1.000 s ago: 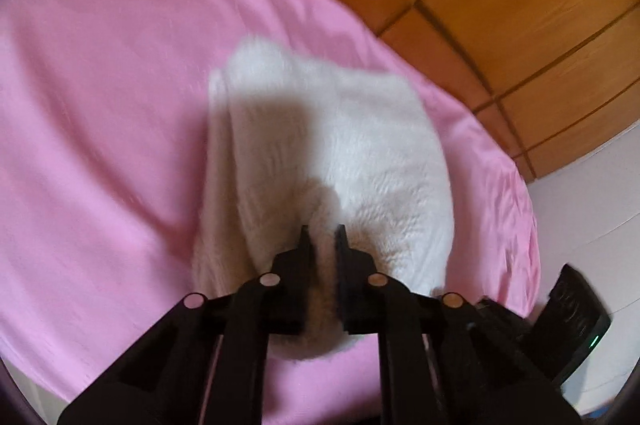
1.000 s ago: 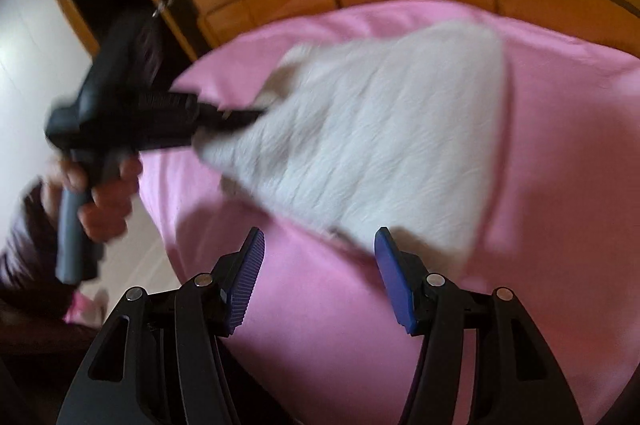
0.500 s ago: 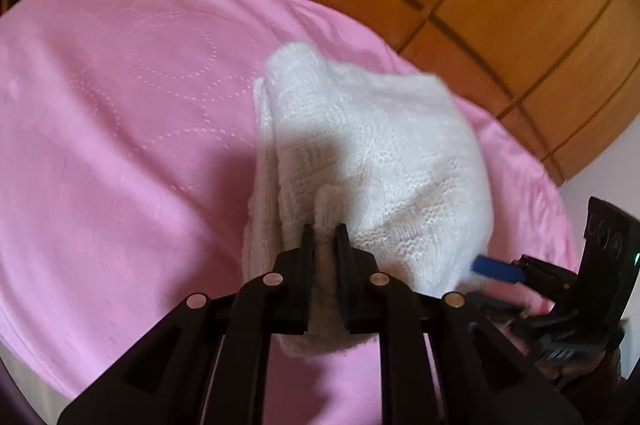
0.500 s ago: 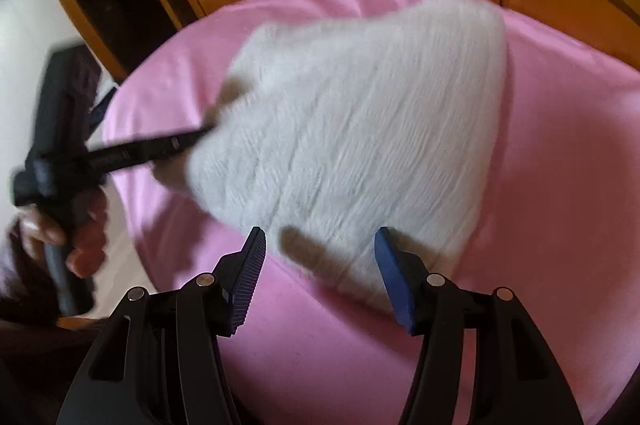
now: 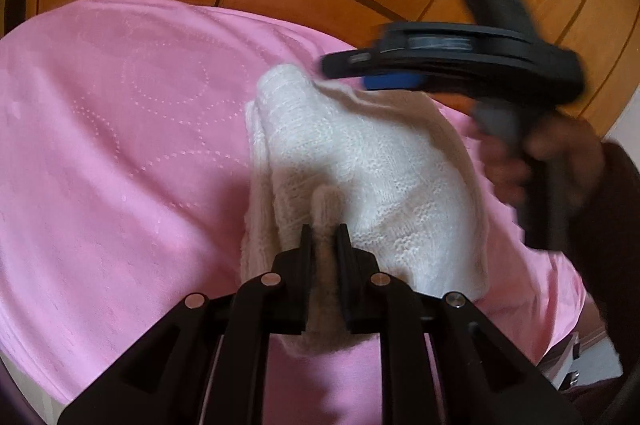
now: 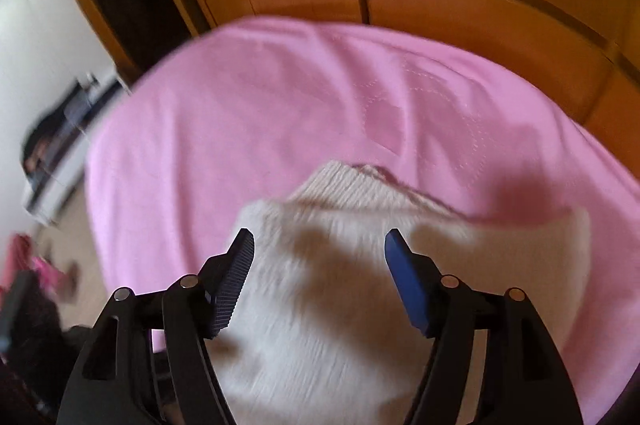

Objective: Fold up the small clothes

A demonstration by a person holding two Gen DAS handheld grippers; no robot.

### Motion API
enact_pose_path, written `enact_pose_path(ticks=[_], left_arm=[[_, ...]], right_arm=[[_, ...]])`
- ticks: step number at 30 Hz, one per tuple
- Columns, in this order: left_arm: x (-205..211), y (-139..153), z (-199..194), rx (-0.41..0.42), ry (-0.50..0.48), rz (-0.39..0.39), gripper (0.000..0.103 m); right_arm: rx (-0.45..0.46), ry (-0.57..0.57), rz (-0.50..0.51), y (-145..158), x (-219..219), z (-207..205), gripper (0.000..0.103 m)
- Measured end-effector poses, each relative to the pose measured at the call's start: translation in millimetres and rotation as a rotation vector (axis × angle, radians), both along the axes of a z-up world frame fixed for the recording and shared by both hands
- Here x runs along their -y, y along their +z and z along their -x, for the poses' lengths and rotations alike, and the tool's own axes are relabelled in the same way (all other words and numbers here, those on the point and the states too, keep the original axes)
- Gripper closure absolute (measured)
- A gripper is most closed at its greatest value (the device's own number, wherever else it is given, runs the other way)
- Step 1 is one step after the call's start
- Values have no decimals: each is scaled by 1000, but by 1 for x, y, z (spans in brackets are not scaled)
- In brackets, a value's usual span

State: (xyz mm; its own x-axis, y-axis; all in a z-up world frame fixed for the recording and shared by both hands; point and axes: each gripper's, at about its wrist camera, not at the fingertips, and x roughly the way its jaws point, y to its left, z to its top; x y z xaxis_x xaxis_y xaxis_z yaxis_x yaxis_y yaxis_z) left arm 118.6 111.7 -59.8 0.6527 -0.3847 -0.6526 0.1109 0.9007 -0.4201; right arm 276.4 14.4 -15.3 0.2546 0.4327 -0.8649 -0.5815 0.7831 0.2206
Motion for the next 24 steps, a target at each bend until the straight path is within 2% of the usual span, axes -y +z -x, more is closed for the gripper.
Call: enact_pose_path(ticks=[3, 5, 7, 8, 10, 13, 15, 16, 18, 21, 24], left_arm=[[1, 0, 2, 6, -11, -9, 91], [-1, 0, 5, 5, -18, -7, 90], [-1, 0, 5, 5, -16, -9, 90], [0, 1, 6, 4, -15, -6, 90], [1, 2, 5, 3, -14, 0, 90], [1, 7, 5, 15, -16, -5, 93], [0, 17, 6, 41, -14, -14, 95], [0, 19, 3, 42, -9, -35, 95], [1, 19, -6, 24, 1, -82, 96], [-1, -1, -21, -65, 16, -103, 96], [0, -6, -18, -90, 23, -100, 96]], right_arm=[[-11, 82, 154, -28, -20, -7, 22], [-33, 123, 190, -39, -22, -2, 25], [-20, 135, 164, -36, -21, 4, 51], [-13, 134, 139, -32, -19, 7, 76], [11, 121, 141, -28, -15, 11, 91], [43, 92, 107, -16, -3, 19, 94], [78, 45, 33, 3, 5, 10, 95], [106, 7, -5, 16, 10, 5, 95], [139, -34, -3, 23, 12, -1, 95], [135, -59, 68, 2, 3, -12, 95], [75, -69, 131, -38, -4, -16, 94]])
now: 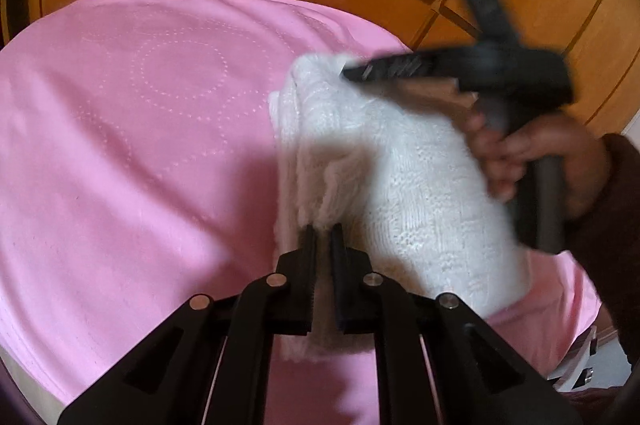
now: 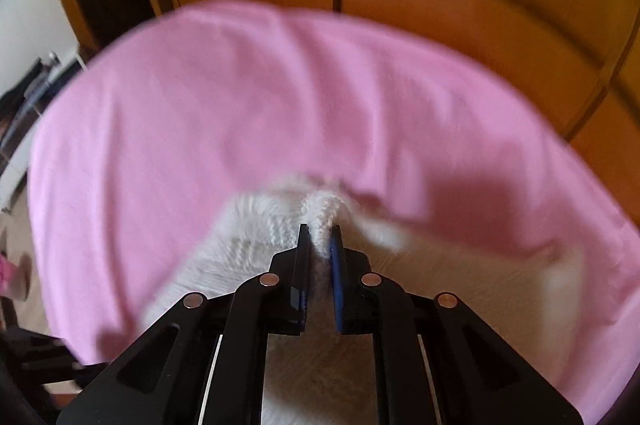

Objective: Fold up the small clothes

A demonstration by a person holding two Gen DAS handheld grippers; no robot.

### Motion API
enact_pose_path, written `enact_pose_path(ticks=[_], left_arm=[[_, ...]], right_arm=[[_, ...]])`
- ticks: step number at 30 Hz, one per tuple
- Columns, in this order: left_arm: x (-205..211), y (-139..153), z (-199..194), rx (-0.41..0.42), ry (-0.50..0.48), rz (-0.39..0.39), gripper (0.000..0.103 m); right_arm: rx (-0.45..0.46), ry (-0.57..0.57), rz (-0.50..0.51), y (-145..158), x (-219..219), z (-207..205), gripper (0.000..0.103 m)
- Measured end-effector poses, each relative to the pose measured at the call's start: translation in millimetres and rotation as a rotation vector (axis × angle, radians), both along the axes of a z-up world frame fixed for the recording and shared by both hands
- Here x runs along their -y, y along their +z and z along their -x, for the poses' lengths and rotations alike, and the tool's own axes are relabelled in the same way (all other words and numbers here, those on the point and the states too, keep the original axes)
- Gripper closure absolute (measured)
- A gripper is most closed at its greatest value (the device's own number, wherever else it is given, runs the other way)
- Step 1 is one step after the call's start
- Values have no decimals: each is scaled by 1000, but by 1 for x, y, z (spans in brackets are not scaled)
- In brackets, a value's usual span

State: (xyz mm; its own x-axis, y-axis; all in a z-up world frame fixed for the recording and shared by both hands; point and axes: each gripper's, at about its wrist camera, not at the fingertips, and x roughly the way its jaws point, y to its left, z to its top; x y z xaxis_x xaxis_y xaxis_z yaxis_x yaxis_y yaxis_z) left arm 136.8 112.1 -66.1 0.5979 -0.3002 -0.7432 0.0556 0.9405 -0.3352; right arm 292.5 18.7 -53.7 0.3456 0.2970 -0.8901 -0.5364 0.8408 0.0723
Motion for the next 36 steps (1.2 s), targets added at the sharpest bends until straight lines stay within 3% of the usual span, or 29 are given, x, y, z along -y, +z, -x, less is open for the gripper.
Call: enact_pose_path(ticks=[2, 4, 5, 6, 7, 10, 13, 24, 30, 36], left_arm=[[-2, -3, 2, -15, 14, 2, 93], [-7, -2, 6, -17, 33, 46, 90], [-10, 1, 8, -16, 45, 66, 85], [-11, 4, 11, -16, 54, 73, 84], [-12, 8, 12, -7, 70, 70, 77], [-12, 20, 17, 23, 107, 54, 73], [-7, 35, 19, 72, 138, -13, 73], [27, 67, 23, 142, 96, -92, 60], [40, 70, 24, 149, 74, -113, 57], [45, 58, 14, 112, 60, -106, 55]], right_arm=[[3, -25, -54, -3, 6, 3, 88], [-28, -51, -121, 5, 14, 1, 71], [-27, -72, -153, 13, 21, 3, 56], [-11, -85, -176, 22, 26, 6, 47], [4, -94, -196, 28, 33, 10, 45], [19, -134, -258, 46, 60, 23, 45], [35, -176, -295, 57, 80, 39, 45], [72, -279, -314, 54, 141, 118, 45], [77, -317, -337, 51, 159, 134, 45], [20, -337, -351, 33, 160, 139, 45]])
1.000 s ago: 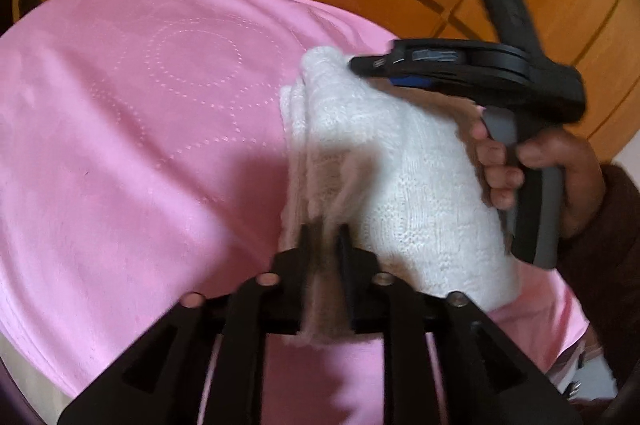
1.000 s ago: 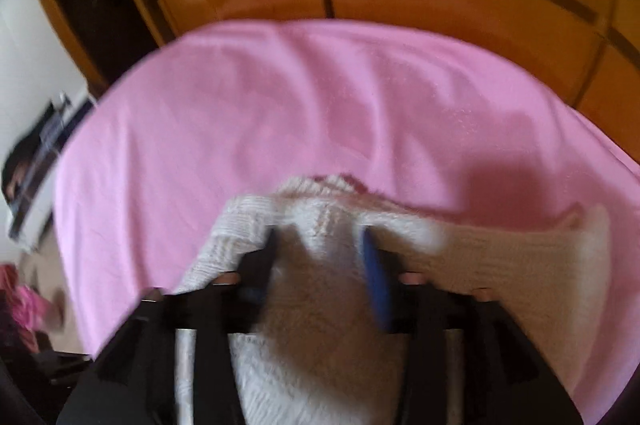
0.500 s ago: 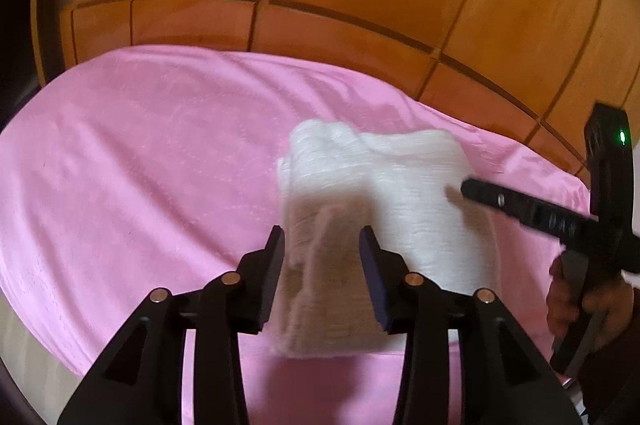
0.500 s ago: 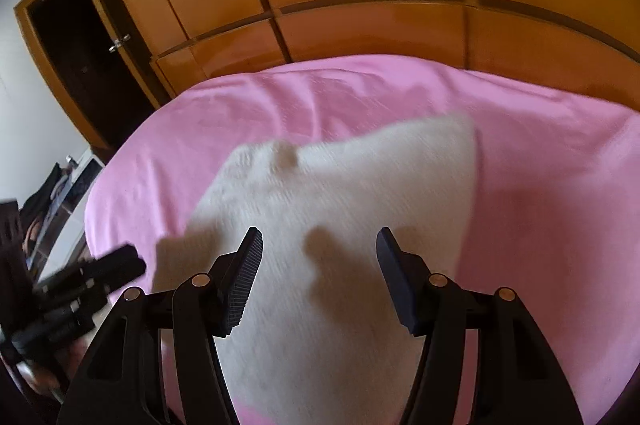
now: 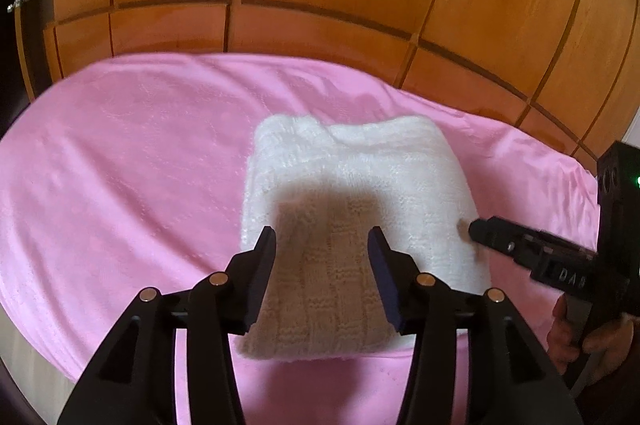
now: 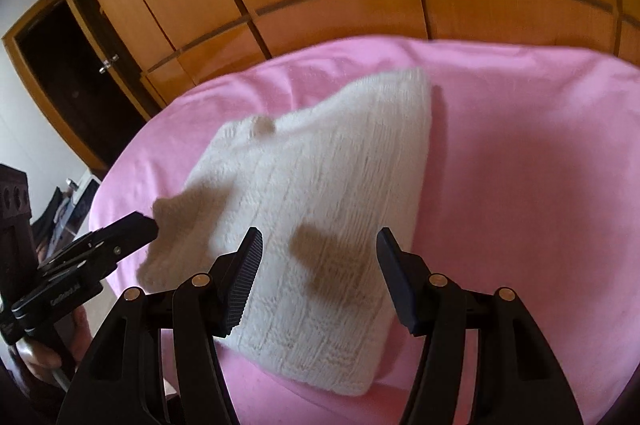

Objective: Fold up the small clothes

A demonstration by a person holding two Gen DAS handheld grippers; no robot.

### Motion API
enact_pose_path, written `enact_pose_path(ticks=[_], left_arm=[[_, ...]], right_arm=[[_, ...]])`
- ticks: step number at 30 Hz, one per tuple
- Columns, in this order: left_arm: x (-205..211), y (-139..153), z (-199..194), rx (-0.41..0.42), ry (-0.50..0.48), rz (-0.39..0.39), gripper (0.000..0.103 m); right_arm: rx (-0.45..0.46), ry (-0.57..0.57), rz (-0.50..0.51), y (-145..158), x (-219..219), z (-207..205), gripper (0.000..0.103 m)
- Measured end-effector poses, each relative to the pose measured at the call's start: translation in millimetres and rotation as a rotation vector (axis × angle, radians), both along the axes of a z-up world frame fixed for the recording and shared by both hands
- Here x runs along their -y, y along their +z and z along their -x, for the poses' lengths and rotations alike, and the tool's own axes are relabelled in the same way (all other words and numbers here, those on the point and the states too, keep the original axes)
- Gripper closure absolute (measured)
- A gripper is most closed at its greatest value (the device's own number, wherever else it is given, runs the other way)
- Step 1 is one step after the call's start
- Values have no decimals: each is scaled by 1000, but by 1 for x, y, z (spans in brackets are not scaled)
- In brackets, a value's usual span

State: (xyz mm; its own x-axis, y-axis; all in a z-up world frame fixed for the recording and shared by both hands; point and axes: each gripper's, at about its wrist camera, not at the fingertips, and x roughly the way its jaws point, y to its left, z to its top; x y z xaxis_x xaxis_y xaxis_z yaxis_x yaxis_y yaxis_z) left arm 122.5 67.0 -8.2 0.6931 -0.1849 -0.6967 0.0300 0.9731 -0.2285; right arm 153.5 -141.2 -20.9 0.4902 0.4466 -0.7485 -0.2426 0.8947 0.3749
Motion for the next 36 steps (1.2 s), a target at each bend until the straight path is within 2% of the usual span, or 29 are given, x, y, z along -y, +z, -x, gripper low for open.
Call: enact_pose_path(ticks=[1, 3, 4, 5, 7, 9, 10, 11, 12, 14, 16, 19, 21, 23, 25, 26, 28, 30, 36], left_arm=[[0, -7, -4, -21, 1, 4, 54], [-1, -28, -16, -91, 14, -13, 54], [-3, -40, -22, -132, 25, -24, 52], [-7, -47, -24, -145, 31, -5, 47], [-15, -48, -23, -139, 37, 36, 45], [-23, -44, -21, -124, 38, 73, 42], [-27, -43, -21, -117, 53, 75, 35], [-33, -42, -23, -113, 62, 84, 32], [-37, -43, -24, -116, 56, 107, 31], [-47, -49, -31, -143, 29, 214, 23], [-55, -56, -38, -167, 18, 302, 23], [-65, -72, -50, -207, 7, 391, 23], [-70, -86, -56, -234, -23, 468, 27], [-72, -94, -58, -235, -58, 518, 38], [-74, -100, -59, -225, -89, 553, 49], [-75, -102, -58, -222, -101, 569, 56], [-76, -101, -56, -210, -122, 589, 63], [-73, -95, -52, -188, -148, 589, 66], [-48, -69, -48, -158, -236, 626, 68]], right_arm=[[-19, 4, 3, -7, -3, 0, 43], [-26, -9, 38, -20, -10, 2, 31], [-25, -9, 59, -25, -14, 2, 27], [-25, -2, 81, -27, -18, 3, 26], [-20, 11, 78, -24, -18, 3, 25], [-26, 17, 3, -17, -7, -1, 23], [-32, 6, -43, -16, 2, -4, 20], [-53, -28, -106, -16, 16, -12, 15], [-64, -54, -137, -18, 23, -17, 15], [-97, -106, -228, -25, 42, -31, 15], [-140, -114, -293, -36, 50, -45, 15], [-209, -88, -359, -56, 49, -66, 15], [-262, -55, -413, -72, 40, -77, 15], [-283, -4, -457, -83, 28, -80, 15], [-270, 24, -436, -85, 16, -79, 18], [-271, 45, -419, -83, 9, -79, 28], [-256, 59, -396, -77, 3, -76, 42], [-212, 67, -354, -60, 0, -68, 51], [-73, 64, -345, -8, 15, -33, 55]])
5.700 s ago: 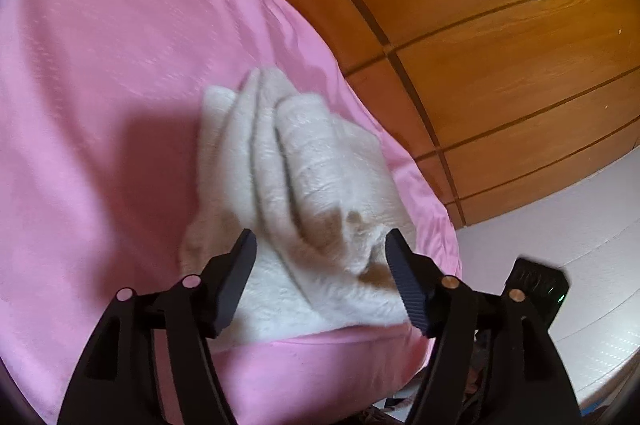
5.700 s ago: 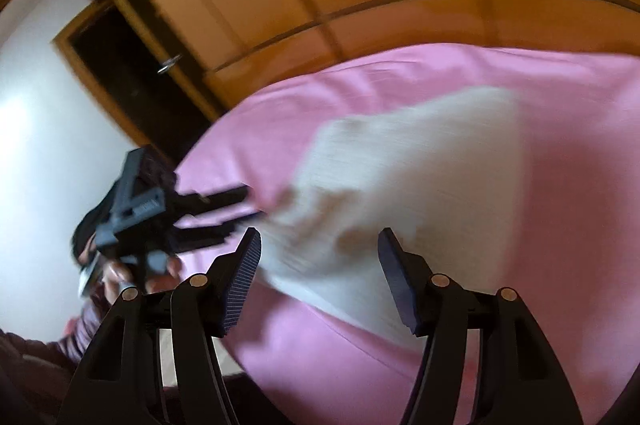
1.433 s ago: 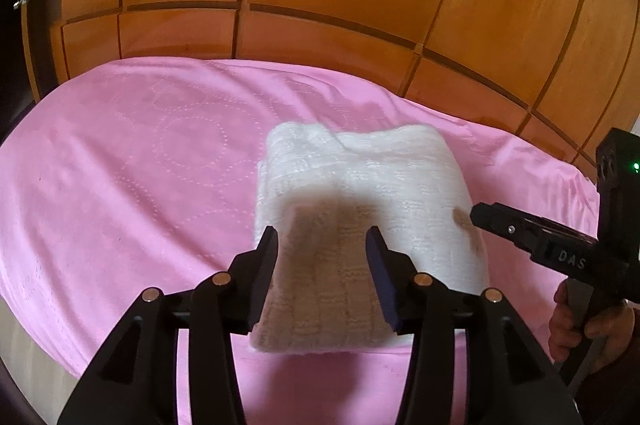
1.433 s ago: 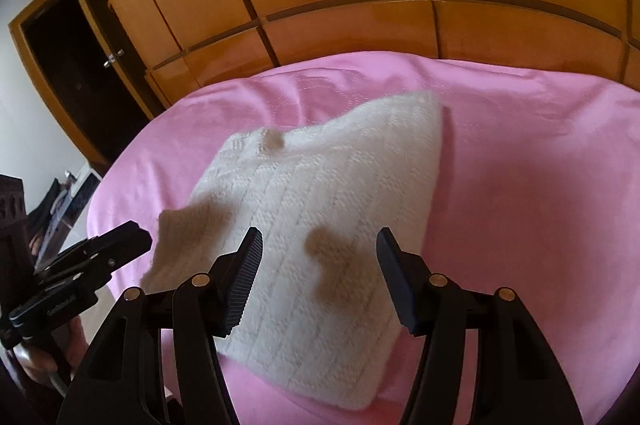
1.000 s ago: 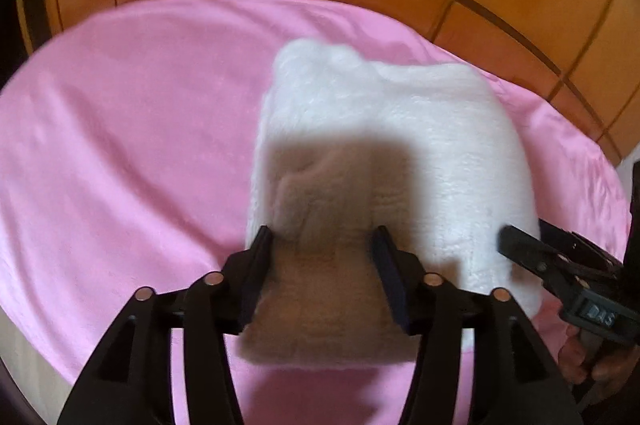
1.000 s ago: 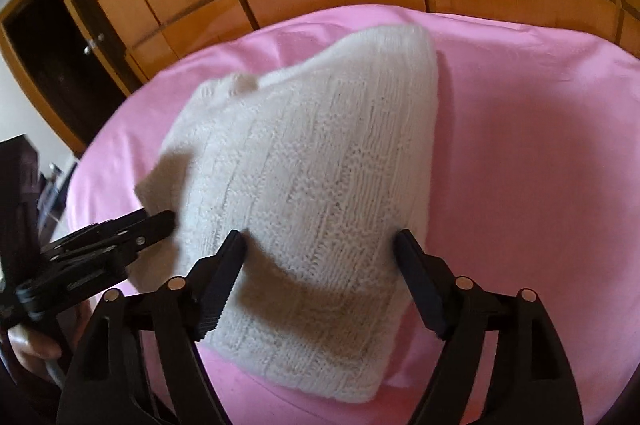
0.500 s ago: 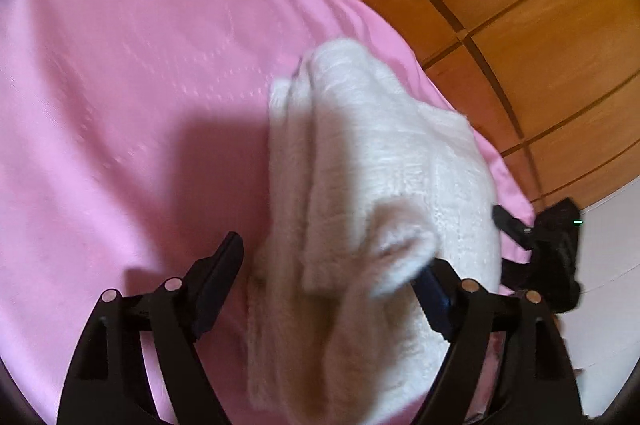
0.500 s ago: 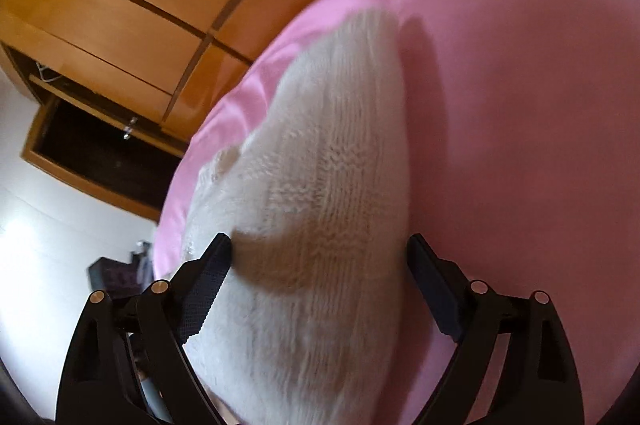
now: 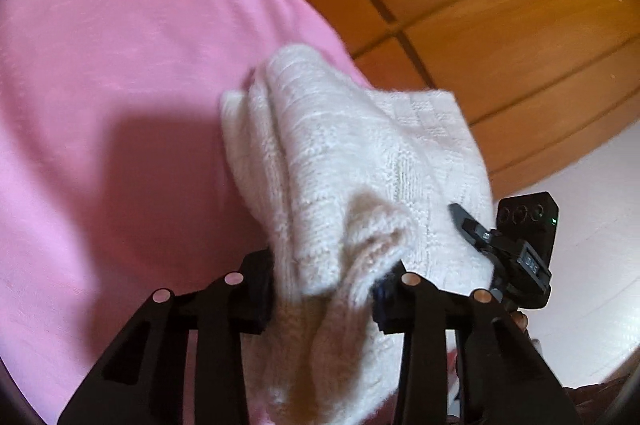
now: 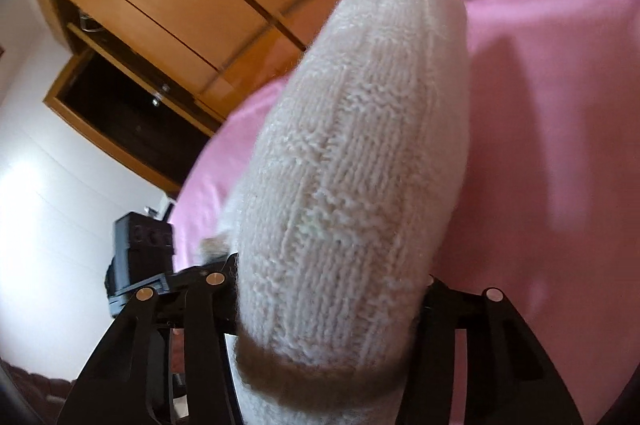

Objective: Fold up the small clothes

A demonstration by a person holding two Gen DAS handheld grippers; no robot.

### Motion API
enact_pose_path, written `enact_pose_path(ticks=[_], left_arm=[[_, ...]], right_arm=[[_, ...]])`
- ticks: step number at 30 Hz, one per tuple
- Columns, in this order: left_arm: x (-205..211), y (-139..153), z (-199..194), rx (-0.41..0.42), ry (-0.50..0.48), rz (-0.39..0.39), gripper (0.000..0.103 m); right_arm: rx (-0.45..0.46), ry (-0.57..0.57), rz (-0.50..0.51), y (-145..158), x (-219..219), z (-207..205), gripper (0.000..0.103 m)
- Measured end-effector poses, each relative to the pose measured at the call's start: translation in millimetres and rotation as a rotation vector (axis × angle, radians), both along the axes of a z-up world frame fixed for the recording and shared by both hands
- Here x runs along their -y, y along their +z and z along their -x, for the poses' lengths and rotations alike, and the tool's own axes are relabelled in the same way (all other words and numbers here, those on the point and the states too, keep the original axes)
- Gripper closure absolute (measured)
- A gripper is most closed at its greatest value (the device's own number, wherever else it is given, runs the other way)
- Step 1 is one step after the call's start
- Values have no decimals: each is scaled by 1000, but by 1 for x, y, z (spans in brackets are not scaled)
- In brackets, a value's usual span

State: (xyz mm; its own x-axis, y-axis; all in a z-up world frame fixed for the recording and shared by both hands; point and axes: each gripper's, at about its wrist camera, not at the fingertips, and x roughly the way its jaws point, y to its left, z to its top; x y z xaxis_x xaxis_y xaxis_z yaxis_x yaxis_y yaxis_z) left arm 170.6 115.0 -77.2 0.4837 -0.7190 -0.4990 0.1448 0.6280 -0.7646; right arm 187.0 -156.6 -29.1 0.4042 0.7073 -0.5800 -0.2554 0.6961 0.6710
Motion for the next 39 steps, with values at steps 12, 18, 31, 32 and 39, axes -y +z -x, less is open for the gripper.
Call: enact_pose_path(ticks=[12, 18, 31, 32, 39], left_arm=[[252, 56, -47, 109, -407, -81, 67], [377, 17, -63, 14, -535, -293, 71], [361, 50, -24, 221, -404, -524, 57], [356, 52, -22, 237, -393, -550, 57], [365, 30, -30, 167, -365, -617, 51]], right_arm=[[112, -388, 94, 52, 206, 87, 55], [-49, -625, 181, -6, 301, 117, 53], [-12, -822, 376, 13, 319, 170, 27], [30, -830, 409, 27, 312, 178, 31], [-105, -702, 592, 3, 272, 152, 43]])
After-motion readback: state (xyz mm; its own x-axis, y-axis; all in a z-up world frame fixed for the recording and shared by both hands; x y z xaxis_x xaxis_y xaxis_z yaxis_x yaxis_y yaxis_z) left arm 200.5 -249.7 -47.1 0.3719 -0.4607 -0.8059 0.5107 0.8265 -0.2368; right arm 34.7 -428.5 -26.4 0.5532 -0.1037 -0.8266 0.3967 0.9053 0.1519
